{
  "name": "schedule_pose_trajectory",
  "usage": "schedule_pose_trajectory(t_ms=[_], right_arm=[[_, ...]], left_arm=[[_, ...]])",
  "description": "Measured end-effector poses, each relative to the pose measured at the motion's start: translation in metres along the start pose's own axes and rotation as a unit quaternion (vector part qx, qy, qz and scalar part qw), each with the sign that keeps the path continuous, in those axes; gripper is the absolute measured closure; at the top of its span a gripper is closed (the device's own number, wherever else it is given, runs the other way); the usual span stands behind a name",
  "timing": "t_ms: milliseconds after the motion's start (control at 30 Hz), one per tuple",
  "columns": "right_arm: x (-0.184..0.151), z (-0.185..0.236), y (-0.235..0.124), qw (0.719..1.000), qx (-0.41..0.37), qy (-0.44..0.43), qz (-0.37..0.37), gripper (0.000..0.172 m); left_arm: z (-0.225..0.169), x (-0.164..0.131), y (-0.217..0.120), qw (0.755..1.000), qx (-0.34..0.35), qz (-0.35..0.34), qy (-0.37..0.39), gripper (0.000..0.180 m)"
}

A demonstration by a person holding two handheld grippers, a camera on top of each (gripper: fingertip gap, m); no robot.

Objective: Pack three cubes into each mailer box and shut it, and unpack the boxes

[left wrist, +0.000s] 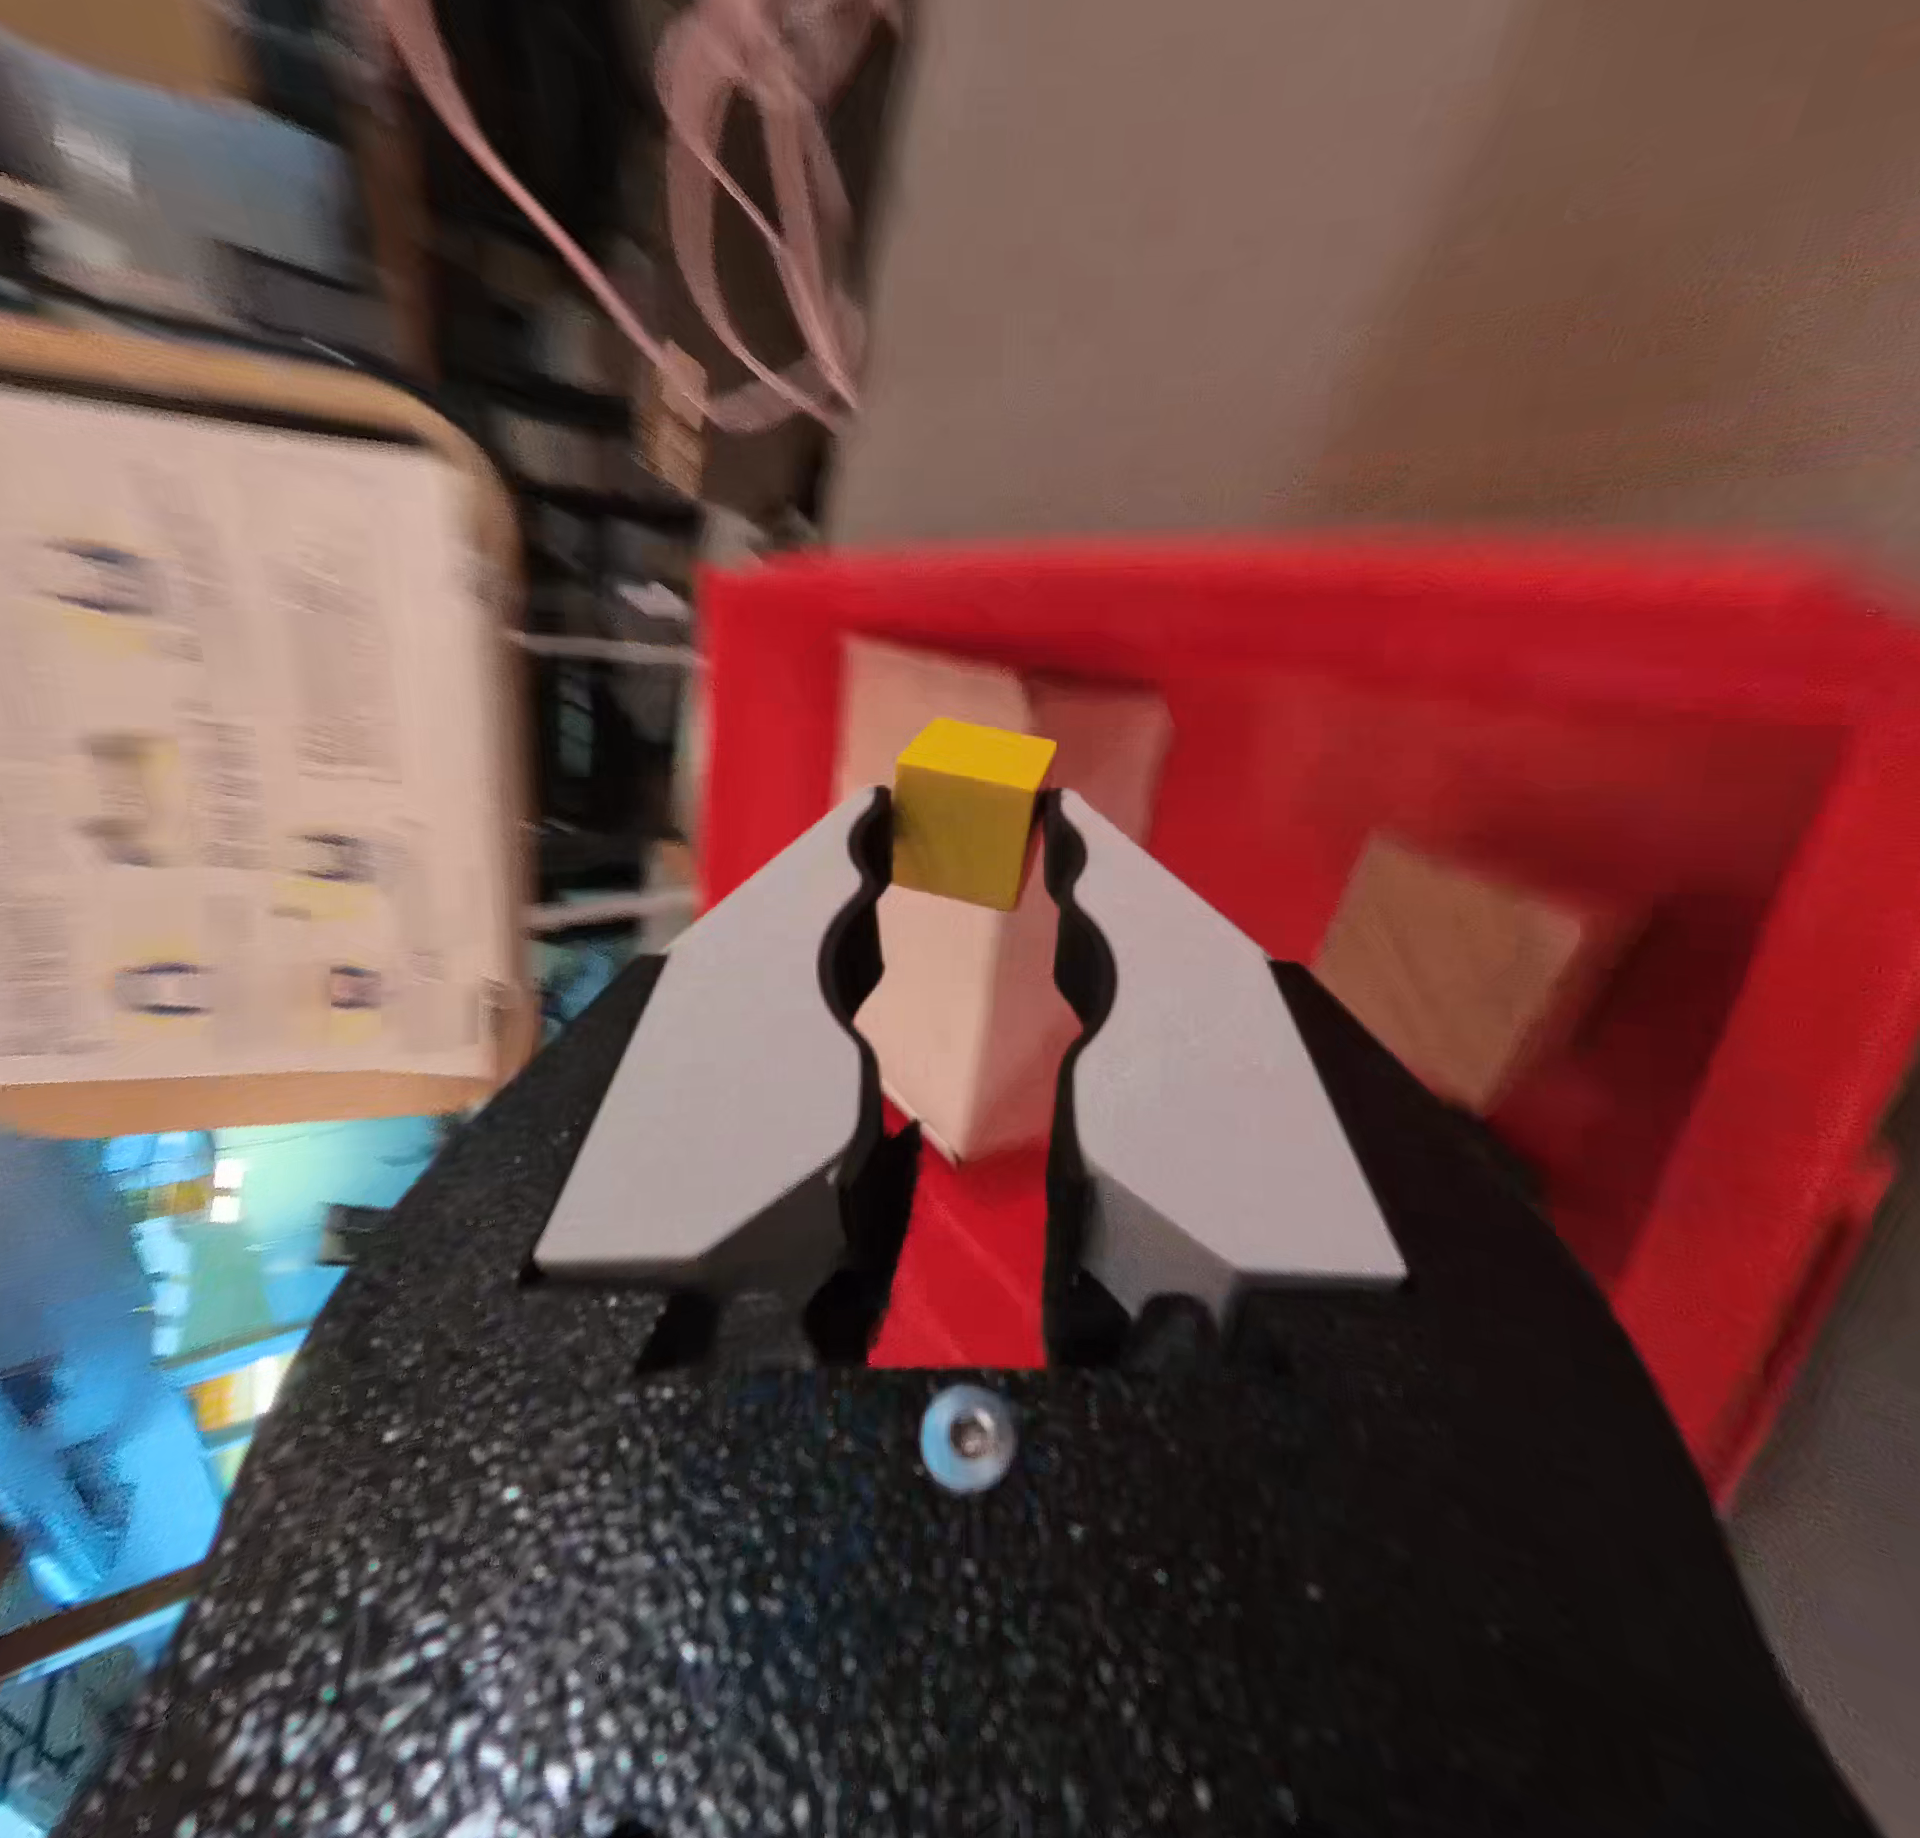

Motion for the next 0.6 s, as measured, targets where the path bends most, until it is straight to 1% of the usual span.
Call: schedule_pose_trajectory(t_ms=[67,100,133,167,233,267,333,400,500,567,600], right_arm=[[0.000,0.000,-0.001,1.000,-0.002,-0.001,-0.003,0.096],[0.001,0.000,-0.001,1.000,-0.001,-0.002,-0.004,0.096],[0.001,0.000,-0.001,1.000,-0.002,-0.002,-0.005,0.096],[0.001,0.000,-0.001,1.000,-0.003,-0.003,-0.005,0.096],[0.001,0.000,-0.002,1.000,-0.005,-0.004,-0.006,0.097],[0.001,-0.001,-0.003,1.000,-0.005,-0.003,-0.007,0.097],[0.001,-0.001,-0.004,1.000,-0.004,-0.001,-0.010,0.097],[0.001,-0.001,-0.005,1.000,-0.002,0.000,-0.013,0.097],[0.002,-0.001,-0.007,1.000,-0.002,-0.002,-0.017,0.097],[0.003,0.000,-0.007,1.000,0.002,-0.001,-0.018,0.097],[0.003,0.000,-0.007,1.000,0.003,0.000,-0.020,0.097]], left_arm=[[-0.003,0.032,-0.026,0.993,0.069,-0.087,-0.029,0.153],[-0.007,0.051,-0.037,0.986,0.092,-0.131,-0.045,0.153],[-0.016,0.071,-0.046,0.979,0.098,-0.166,-0.061,0.154],[-0.029,0.094,-0.053,0.974,0.100,-0.193,-0.066,0.154],[-0.059,0.136,-0.062,0.966,0.122,-0.223,-0.039,0.153],[-0.073,0.154,-0.064,0.966,0.112,-0.232,-0.019,0.153],[-0.089,0.183,-0.060,0.966,0.059,-0.251,0.000,0.153],[-0.091,0.201,-0.052,0.966,-0.018,-0.258,0.027,0.153],[-0.079,0.216,-0.040,0.966,-0.111,-0.223,0.071,0.153],[-0.075,0.224,-0.031,0.962,-0.182,-0.175,0.106,0.153],[-0.074,0.227,-0.026,0.960,-0.204,-0.148,0.121,0.153]])
Point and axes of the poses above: each gripper's, where its closed fingertips meet, y out along the fingers, x out of its top, z = x × y across the jaws, the point moved 10 cm from there along -y, back along the fingers, and after that the axes turned 14 degrees about z, right-handed, at the moved point
